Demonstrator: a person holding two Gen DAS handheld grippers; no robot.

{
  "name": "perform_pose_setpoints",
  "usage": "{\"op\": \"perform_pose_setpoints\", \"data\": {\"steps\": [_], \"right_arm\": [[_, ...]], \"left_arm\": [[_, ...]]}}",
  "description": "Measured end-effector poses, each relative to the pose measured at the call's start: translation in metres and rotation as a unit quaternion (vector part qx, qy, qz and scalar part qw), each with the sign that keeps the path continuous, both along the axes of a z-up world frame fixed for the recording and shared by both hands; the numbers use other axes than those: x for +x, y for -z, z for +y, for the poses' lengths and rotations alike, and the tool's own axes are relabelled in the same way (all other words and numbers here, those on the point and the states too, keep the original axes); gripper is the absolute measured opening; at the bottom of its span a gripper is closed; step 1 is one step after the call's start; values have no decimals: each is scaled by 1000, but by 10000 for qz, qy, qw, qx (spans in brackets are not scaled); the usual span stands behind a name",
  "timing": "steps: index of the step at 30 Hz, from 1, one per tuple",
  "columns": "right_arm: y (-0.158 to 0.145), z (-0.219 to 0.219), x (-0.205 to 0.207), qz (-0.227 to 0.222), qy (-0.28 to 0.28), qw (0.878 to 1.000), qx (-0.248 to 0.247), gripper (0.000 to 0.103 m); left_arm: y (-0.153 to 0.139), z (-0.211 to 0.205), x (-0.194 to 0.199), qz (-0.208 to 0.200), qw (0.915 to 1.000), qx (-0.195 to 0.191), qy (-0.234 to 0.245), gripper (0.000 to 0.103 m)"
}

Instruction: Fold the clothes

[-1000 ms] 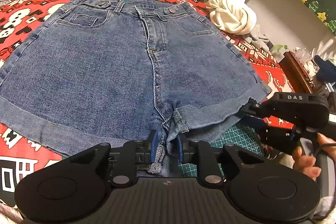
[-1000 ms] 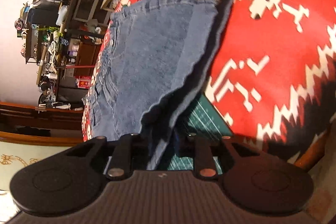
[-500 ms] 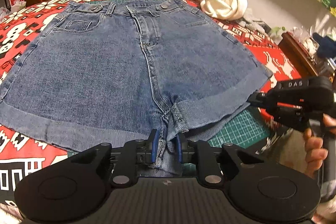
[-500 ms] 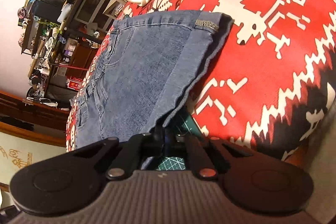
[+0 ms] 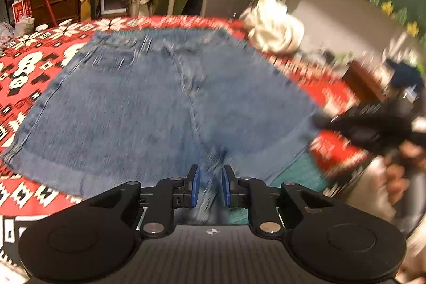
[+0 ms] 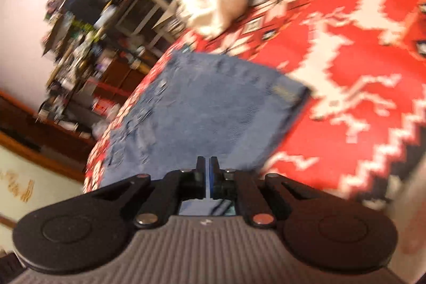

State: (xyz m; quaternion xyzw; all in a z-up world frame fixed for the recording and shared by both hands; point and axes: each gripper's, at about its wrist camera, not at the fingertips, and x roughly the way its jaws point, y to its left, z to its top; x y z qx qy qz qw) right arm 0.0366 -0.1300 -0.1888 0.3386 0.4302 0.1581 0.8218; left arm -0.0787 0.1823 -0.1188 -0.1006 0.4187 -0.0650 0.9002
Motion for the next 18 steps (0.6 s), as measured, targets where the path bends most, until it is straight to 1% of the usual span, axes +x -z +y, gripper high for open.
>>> {"op": "perform_pose_setpoints", "data": {"steps": [1,3,5,6,9,10,12,13,16,18], "right_arm": [[3,6,2,56,-83,9999,33,3],[13,15,4,235,-186,9995,75,3],[22,18,1,387,-215,9990,-28,3],[26,18,-1,441,-202,9988,-60,0],[32,9,-8,474,-163,9987,103,0],[32,6,-10,495,-140,9986,73,0],[29,2,-13,516,-80,9986,29,8],[27,-1,-14,486,-47,9988,86,8],[24,-5,-11,432,-15,9984,373,8],[23,-5,-8,383,-25,9983,438,8]], "left_arm": [[-4,0,3,-52,9999,-99,16,17],[-6,-8,12,-103,9998,-74,127,17],[-2,-20,24,-47,9997,14,245,17],[0,-26,29,-18,9995,56,303,17],[14,-39,43,161,9989,105,422,17],[20,-42,45,245,9986,129,448,17],[31,-45,46,403,9978,190,488,17],[36,-47,46,476,9974,225,502,17],[44,-46,42,583,9967,217,513,16],[45,-46,40,590,9966,220,524,16]]}}
